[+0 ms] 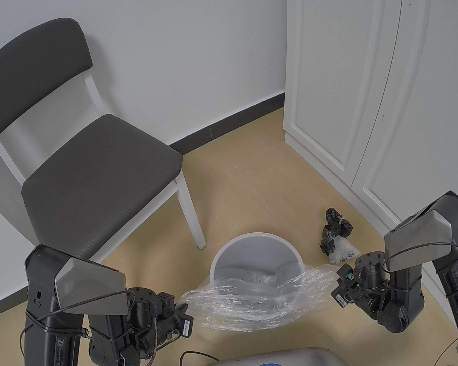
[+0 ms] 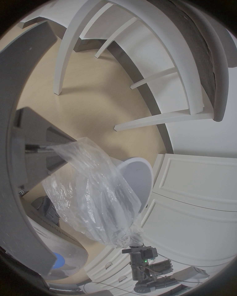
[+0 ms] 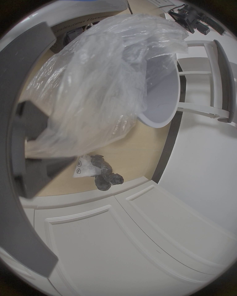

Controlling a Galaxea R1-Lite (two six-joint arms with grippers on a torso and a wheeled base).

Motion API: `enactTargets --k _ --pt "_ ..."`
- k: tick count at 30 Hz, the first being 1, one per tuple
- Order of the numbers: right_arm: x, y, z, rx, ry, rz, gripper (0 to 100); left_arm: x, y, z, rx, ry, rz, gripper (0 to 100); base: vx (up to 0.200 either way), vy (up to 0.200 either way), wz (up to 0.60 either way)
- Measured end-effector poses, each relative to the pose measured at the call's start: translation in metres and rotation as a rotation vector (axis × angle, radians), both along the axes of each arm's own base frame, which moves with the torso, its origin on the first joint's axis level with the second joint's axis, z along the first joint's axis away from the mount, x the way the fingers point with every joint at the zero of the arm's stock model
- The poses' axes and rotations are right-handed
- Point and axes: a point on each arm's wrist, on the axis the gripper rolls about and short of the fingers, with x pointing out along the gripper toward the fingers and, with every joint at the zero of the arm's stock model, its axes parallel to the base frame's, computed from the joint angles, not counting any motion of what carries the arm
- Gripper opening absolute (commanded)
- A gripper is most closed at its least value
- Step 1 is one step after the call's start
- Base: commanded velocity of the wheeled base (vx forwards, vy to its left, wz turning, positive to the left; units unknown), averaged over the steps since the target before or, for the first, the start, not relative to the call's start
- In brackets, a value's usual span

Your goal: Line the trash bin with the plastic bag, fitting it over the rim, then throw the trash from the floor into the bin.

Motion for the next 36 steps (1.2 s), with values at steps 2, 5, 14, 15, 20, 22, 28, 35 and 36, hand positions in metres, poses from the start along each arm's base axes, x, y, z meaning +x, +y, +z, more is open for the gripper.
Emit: enactTargets --k 2,5,14,15,20,22,28,35,36 --pt "0.001 -0.001 0.003 0.011 -0.007 0.003 100 0.001 0.0 0.001 -0.002 -0.004 0.002 0 0.0 0.0 0.0" --pt "0.002 -0.005 0.008 0.036 -0.006 0.029 100 0.001 0.0 0.002 -0.002 -0.008 0.006 0 0.0 0.0 0.0" --pt "-0.005 -0.021 0.019 0.199 0.064 0.25 100 0.004 0.0 0.002 -0.001 -0.018 0.012 0 0.0 0.0 0.0" --pt "-0.005 -0.024 0.02 0.231 0.078 0.292 100 0.004 0.0 0.002 -0.001 -0.019 0.012 0 0.0 0.0 0.0" --pt "-0.007 -0.046 0.022 0.385 0.14 0.479 100 0.005 0.0 0.002 0.0 -0.02 0.015 0 0.0 0.0 0.0" --pt "-0.007 -0.057 0.023 0.452 0.16 0.532 100 0.005 0.0 0.002 -0.001 -0.021 0.016 0 0.0 0.0 0.0" --pt "-0.007 -0.096 0.027 0.658 0.208 0.548 100 0.006 0.001 0.001 0.001 -0.021 0.019 0 0.0 0.0 0.0" --pt "-0.012 -0.083 0.05 0.662 0.183 0.563 100 0.006 0.001 0.0 0.001 -0.019 0.021 0 0.0 0.0 0.0" --pt "-0.013 -0.077 0.054 0.653 0.177 0.559 100 0.006 0.001 0.0 0.002 -0.018 0.021 0 0.0 0.0 0.0"
